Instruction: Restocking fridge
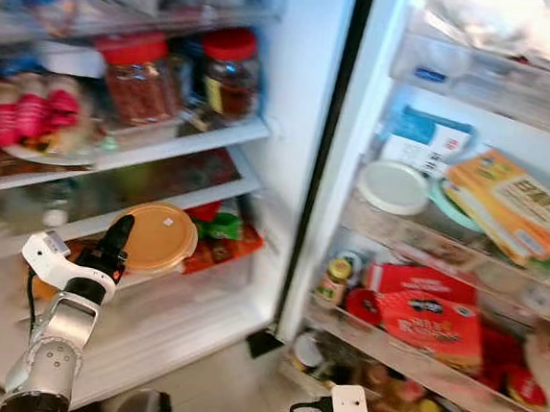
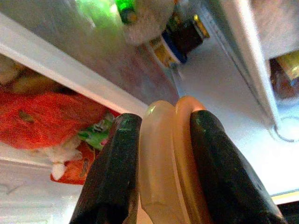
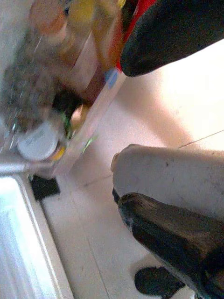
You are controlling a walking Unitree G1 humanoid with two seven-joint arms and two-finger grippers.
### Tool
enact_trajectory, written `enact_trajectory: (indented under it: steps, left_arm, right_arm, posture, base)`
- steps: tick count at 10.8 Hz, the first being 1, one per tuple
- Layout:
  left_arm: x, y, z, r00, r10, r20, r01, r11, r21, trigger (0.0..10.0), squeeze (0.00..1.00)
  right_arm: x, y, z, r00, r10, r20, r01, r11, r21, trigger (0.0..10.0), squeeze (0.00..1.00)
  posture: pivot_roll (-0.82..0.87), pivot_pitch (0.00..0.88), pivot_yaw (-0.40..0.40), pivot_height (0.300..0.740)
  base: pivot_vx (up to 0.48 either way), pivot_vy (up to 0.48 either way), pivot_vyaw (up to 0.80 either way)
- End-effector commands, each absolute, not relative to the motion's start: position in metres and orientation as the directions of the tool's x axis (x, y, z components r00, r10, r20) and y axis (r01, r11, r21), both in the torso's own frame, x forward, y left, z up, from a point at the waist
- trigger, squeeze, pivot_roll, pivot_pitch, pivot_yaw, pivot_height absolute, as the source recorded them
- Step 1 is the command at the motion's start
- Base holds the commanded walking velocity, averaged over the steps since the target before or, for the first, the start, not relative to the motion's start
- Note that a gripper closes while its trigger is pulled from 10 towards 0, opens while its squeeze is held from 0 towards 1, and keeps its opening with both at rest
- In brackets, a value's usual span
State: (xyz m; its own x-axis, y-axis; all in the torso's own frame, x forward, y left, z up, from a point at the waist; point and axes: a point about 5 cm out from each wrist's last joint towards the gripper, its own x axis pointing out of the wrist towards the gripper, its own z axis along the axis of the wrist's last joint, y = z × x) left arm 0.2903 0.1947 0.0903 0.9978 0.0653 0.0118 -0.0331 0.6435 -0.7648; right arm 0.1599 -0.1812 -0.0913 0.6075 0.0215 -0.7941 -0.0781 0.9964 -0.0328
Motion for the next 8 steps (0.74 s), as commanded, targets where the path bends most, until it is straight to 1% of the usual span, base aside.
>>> enact_trajectory:
  steps: [1, 3, 7, 8]
  left_arm:
    - [0.292, 0.1925, 0.091, 0.998, 0.063, 0.014, -0.029, 0.64, -0.768, 10.0, 0.0]
    - [0.2925, 0.1923, 0.0916, 0.998, 0.063, 0.015, -0.029, 0.638, -0.769, 10.0, 0.0]
    - [0.2942, 0.1918, 0.0929, 0.998, 0.065, 0.021, -0.025, 0.637, -0.771, 10.0, 0.0]
    - [0.2944, 0.1916, 0.0928, 0.998, 0.063, 0.021, -0.024, 0.637, -0.771, 10.0, 0.0]
  right_arm:
    - [0.1261, -0.1722, -0.1063, 0.486, 0.055, -0.872, -0.112, 0.994, 0.0, 10.0, 0.0]
    - [0.1258, -0.1721, -0.1064, 0.485, 0.053, -0.873, -0.103, 0.995, 0.002, 10.0, 0.0]
    - [0.1259, -0.1718, -0.1064, 0.485, 0.055, -0.873, -0.107, 0.994, 0.004, 10.0, 0.0]
    - [0.126, -0.1717, -0.1064, 0.486, 0.055, -0.872, -0.111, 0.994, 0.001, 10.0, 0.0]
  posture:
    - [-0.17, 0.07, -0.009, 0.631]
    - [-0.17, 0.069, -0.009, 0.631]
    - [-0.17, 0.07, -0.009, 0.631]
    - [-0.17, 0.066, -0.007, 0.631]
  base:
    - [0.0, 0.0, 0.64]
    - [0.0, 0.0, 0.58]
    - [0.0, 0.0, 0.0]
    - [0.0, 0.0, 0.52]
